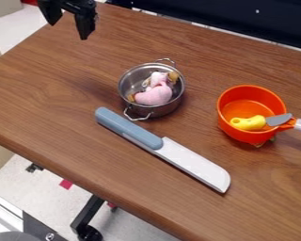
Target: Took the chicken out of the silver pot and put it on the upper right of the table
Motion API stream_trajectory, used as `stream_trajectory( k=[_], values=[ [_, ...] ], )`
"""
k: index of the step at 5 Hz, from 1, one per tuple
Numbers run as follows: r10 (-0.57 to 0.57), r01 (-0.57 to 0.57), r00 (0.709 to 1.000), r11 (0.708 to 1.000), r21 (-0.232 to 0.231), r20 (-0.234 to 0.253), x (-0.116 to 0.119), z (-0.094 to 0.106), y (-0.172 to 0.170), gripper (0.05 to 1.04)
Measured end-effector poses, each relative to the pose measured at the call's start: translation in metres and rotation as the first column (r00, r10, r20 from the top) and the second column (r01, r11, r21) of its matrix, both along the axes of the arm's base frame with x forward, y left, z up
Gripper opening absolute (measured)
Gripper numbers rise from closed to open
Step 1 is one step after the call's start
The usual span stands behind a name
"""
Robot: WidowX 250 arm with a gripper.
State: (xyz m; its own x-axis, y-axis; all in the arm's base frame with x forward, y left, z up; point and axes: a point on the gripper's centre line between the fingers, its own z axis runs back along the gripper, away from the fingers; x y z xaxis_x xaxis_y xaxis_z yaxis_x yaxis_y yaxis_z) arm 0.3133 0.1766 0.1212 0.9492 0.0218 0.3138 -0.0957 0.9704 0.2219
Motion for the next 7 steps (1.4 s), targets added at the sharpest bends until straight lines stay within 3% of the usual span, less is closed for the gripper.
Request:
stream_trajectory(
  k=[2, 4, 5, 6, 7],
  values=[
    [0.014, -0.018, 0.998, 0.998, -0.053, -0.063, 0.001, -0.018, -0.017, 0.999],
    [0.010, -0.026, 0.996, 0.985, -0.171, -0.094, 0.002, -0.021, -0.049, 0.999],
    [0.043, -0.069, 0.993, 0.965, -0.251, -0.106, 0.006, -0.015, -0.066, 0.999],
    [0.050, -0.079, 0.993, 0.950, -0.302, -0.104, 0.012, -0.017, -0.086, 0.999],
    [0.065, -0.102, 0.990, 0.943, -0.316, -0.126, 0.017, -0.029, -0.104, 0.999]
  ],
)
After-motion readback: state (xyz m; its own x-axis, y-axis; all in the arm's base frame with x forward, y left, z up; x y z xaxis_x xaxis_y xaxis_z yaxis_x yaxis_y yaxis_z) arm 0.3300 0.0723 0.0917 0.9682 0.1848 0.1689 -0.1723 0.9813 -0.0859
